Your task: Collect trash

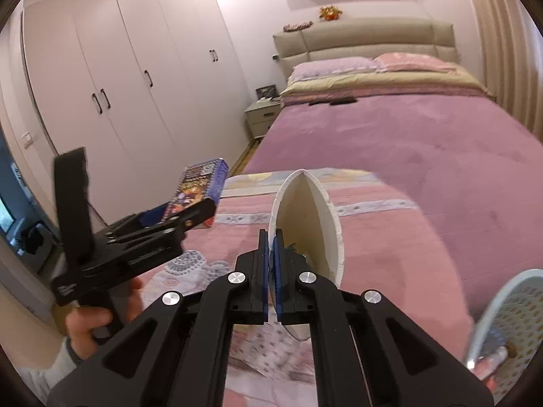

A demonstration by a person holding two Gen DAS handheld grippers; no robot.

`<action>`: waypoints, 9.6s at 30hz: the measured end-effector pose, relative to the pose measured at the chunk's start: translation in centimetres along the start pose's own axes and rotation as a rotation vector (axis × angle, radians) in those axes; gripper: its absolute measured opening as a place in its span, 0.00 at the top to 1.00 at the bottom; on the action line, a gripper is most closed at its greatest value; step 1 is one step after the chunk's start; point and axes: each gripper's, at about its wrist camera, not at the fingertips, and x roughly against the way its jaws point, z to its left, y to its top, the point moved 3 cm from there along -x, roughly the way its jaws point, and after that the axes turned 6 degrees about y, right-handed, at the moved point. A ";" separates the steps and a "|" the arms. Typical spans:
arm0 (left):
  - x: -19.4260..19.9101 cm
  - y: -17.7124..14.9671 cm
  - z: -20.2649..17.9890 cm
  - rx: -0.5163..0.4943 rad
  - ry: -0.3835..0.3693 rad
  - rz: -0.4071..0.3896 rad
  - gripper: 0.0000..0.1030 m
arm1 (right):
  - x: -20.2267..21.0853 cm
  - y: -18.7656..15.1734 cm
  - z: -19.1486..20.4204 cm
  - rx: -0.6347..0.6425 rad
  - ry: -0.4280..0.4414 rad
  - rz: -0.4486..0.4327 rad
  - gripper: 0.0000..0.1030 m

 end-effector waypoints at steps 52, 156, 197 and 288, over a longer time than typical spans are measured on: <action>0.6 -7.4 -25.8 -0.280 -0.552 0.164 0.18 | 20.8 -10.3 -20.2 -0.391 -0.542 -0.216 0.48; 2.0 -6.8 -21.1 -0.277 -0.245 0.080 0.12 | 17.2 -13.3 -24.8 -0.559 -0.680 -0.075 0.92; 7.8 -11.3 -11.8 -0.238 0.032 -0.245 0.07 | 16.5 -12.4 -5.9 -0.106 -0.781 -0.334 0.40; 6.8 -12.1 -11.9 -0.195 0.009 -0.176 0.07 | 15.8 -13.6 -6.0 -0.128 -0.778 -0.366 0.40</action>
